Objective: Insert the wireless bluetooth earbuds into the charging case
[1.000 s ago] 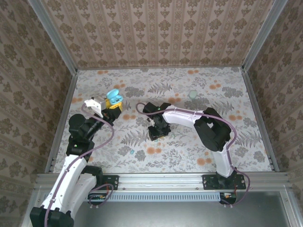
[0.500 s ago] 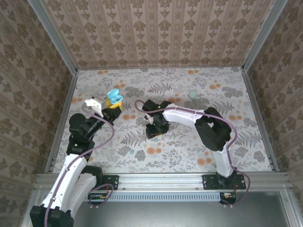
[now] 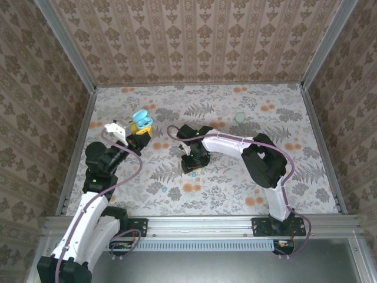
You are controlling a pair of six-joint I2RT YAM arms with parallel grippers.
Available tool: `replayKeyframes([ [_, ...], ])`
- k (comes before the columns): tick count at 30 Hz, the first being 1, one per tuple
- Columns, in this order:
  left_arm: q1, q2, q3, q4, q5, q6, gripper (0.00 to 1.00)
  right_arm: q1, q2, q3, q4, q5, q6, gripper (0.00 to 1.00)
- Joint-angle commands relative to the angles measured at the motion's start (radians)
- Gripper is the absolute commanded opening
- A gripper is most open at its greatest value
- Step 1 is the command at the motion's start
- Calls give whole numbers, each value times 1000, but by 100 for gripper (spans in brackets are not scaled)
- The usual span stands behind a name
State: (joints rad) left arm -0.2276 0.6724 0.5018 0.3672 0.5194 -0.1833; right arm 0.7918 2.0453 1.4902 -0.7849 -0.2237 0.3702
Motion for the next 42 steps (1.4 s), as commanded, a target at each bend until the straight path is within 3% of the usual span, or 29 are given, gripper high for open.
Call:
replayKeyframes([
  [1, 4, -8, 17, 27, 26, 1, 37, -4, 10, -17, -2, -25, 10, 41],
  [42, 1, 14, 33, 13, 45, -8, 37, 2, -98, -191, 132, -100, 144, 40],
])
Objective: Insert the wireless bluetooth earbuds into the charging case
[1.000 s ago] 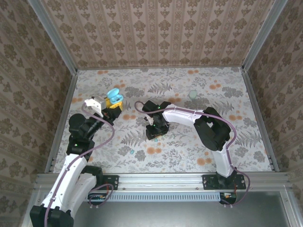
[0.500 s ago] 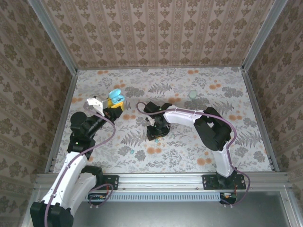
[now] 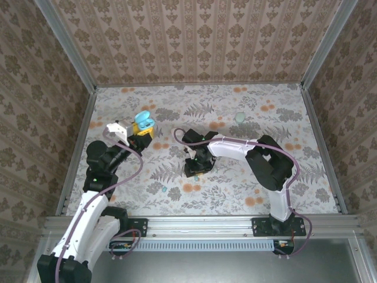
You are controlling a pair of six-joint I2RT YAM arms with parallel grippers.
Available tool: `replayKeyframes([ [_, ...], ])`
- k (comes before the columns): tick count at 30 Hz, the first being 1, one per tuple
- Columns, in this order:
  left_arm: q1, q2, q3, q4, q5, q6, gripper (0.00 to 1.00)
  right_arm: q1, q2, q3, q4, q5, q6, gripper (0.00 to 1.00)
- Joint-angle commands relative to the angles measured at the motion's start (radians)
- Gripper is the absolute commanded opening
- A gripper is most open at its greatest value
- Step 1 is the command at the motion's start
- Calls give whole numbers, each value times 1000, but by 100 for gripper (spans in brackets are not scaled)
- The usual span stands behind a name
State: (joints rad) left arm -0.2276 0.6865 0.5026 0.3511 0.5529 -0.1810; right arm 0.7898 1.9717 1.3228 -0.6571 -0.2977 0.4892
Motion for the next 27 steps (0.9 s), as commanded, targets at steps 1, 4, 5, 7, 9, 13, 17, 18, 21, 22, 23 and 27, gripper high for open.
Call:
replayKeyframes([
  [1, 1, 3, 34, 29, 10, -13, 37, 5, -22, -21, 4, -23, 21, 40],
  [4, 1, 14, 42, 29, 8, -18, 36, 6, -9, -12, -10, -28, 18, 40],
  [5, -1, 16, 45, 26, 8, -19, 36, 6, -8, -15, -6, -37, 21, 40],
  [7, 0, 15, 48, 22, 1, -20, 36, 12, -14, -28, 3, -43, 27, 40],
  [9, -1, 13, 50, 8, -11, -17, 36, 12, -20, -39, 4, -44, 39, 40],
  [13, -1, 11, 55, -11, -27, -9, 36, 15, -44, -62, 16, -61, 55, 40],
  [17, -1, 10, 64, -34, -43, 1, 36, 16, -79, -99, 24, -79, 79, 40],
  [18, -1, 10, 66, -40, -45, 3, 36, 16, -88, -107, 30, -87, 84, 40],
  [21, -1, 5, 65, -44, -52, 6, 36, 17, -104, -121, 34, -113, 93, 40],
  [22, -1, 3, 62, -44, -56, 6, 36, 16, -106, -121, 29, -121, 94, 40],
  [23, -1, 2, 60, -44, -58, 6, 36, 16, -110, -122, 25, -126, 96, 40],
  [27, 0, -2, 57, -50, -58, 9, 36, 19, -130, -141, 27, -118, 118, 41],
])
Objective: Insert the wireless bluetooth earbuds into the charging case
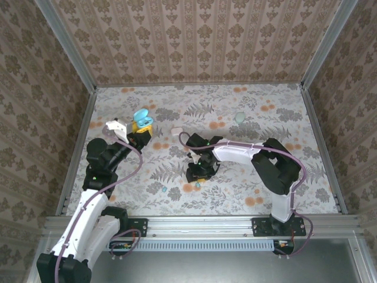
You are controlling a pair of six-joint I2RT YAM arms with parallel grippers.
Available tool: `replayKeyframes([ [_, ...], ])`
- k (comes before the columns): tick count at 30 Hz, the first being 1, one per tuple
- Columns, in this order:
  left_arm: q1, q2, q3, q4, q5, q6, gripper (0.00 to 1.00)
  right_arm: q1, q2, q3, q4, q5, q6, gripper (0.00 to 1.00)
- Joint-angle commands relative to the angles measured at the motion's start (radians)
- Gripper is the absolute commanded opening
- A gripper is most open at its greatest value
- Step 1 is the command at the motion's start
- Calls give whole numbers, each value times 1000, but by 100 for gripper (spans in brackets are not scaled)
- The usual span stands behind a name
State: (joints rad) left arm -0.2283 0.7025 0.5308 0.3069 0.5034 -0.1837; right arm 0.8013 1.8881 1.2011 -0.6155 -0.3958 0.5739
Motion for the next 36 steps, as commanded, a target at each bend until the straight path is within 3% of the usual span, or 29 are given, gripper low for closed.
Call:
replayKeyframes([
  [1, 1, -20, 29, -8, -8, 13, 36, 9, -53, -23, -17, -12, 35, 42],
  [7, 0, -21, 33, -10, -3, 14, 36, 11, -127, -42, -29, 81, 51, 41],
  [14, 0, -25, 37, -12, 6, 7, 36, 22, -98, -43, -50, 84, 68, 40],
  [22, 0, -52, 46, -60, -1, 26, 36, 38, -104, -57, -103, 187, 103, 41],
  [36, -1, -22, 54, -37, 9, 24, 36, 40, -79, -83, -56, 132, 100, 42],
])
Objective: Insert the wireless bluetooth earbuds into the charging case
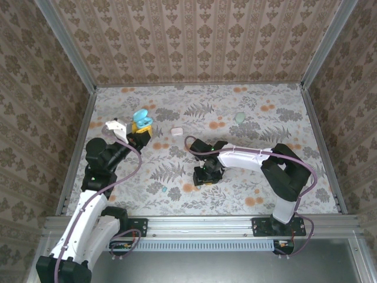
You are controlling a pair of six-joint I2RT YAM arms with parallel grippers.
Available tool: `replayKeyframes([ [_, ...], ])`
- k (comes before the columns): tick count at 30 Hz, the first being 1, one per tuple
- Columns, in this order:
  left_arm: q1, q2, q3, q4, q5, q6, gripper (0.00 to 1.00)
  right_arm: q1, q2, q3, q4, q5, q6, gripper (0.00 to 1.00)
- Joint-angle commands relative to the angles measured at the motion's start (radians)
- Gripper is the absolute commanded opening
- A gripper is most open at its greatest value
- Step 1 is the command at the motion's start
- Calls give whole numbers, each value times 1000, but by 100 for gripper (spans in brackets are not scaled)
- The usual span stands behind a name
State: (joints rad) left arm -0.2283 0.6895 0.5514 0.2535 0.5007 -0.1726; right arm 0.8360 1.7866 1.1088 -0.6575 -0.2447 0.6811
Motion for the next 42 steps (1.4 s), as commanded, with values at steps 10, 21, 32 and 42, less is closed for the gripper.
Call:
replayKeyframes([
  [10, 0, -28, 31, -7, -11, 25, 36, 18, 113, 112, -28, -82, -93, 39],
  [21, 1, -50, 35, -31, -17, 31, 36, 53, 184, 210, -53, -139, -218, 37],
  [32, 1, -48, 45, -39, -15, 33, 36, 87, 156, 253, -130, -156, -249, 37],
  [42, 3, -42, 43, -31, 12, 31, 36, 68, -135, -25, 29, 28, 52, 37],
])
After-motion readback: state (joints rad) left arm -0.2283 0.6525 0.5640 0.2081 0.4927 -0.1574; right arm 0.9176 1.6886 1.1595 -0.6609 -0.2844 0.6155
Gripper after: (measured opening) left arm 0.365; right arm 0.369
